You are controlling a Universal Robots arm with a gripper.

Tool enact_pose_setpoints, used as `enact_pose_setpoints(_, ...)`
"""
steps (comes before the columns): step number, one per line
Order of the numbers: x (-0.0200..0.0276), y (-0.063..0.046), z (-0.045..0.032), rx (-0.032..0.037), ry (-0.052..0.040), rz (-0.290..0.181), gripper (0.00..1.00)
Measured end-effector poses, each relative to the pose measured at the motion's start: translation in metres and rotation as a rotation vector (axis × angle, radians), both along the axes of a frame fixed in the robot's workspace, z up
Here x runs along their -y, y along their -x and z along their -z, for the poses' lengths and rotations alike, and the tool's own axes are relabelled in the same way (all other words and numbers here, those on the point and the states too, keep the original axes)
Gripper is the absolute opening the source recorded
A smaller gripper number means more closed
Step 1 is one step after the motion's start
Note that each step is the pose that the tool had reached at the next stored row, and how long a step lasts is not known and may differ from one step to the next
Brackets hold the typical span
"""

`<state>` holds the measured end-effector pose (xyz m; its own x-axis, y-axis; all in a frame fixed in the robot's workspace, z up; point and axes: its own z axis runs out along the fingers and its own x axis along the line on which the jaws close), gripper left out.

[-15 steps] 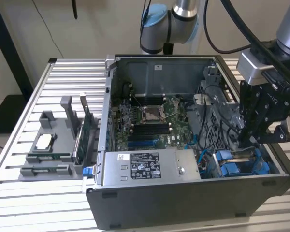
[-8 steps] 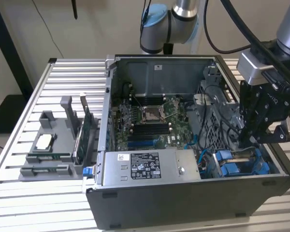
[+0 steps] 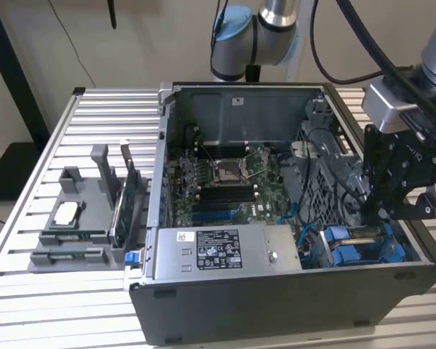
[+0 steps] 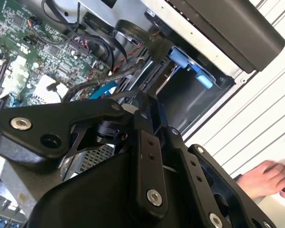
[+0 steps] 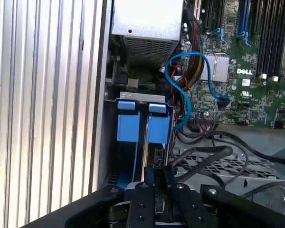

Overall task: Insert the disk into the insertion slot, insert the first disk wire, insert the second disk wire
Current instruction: 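Insert the first disk wire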

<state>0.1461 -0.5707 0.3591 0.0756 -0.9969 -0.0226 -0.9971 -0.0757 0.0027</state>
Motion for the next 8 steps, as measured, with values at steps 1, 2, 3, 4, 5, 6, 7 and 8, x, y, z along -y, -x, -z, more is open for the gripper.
enact_pose_setpoints(1,0.0002,-0.0012,0.0005,-0.0018,-0.005,0.0,0.19)
enact_pose_setpoints(2,0.0002,-0.0023,0.0009,-0.0034,-0.0119,0.0,0.19)
enact_pose_setpoints(3,0.0003,-0.0033,0.0012,-0.0047,-0.0179,0.0,0.19)
enact_pose_setpoints(4,0.0003,-0.0046,0.0019,-0.0062,-0.0221,0.0,0.19)
enact_pose_setpoints(5,0.0004,-0.0062,0.0025,-0.0079,-0.0243,0.0,0.19)
enact_pose_setpoints(6,0.0004,-0.0078,0.0033,-0.0095,-0.0249,0.0,0.19)
enact_pose_setpoints(7,0.0004,-0.0091,0.004,-0.0106,-0.025,0.0,0.19)
enact_pose_setpoints(8,0.0004,-0.0103,0.0048,-0.0113,-0.025,0.0,0.19)
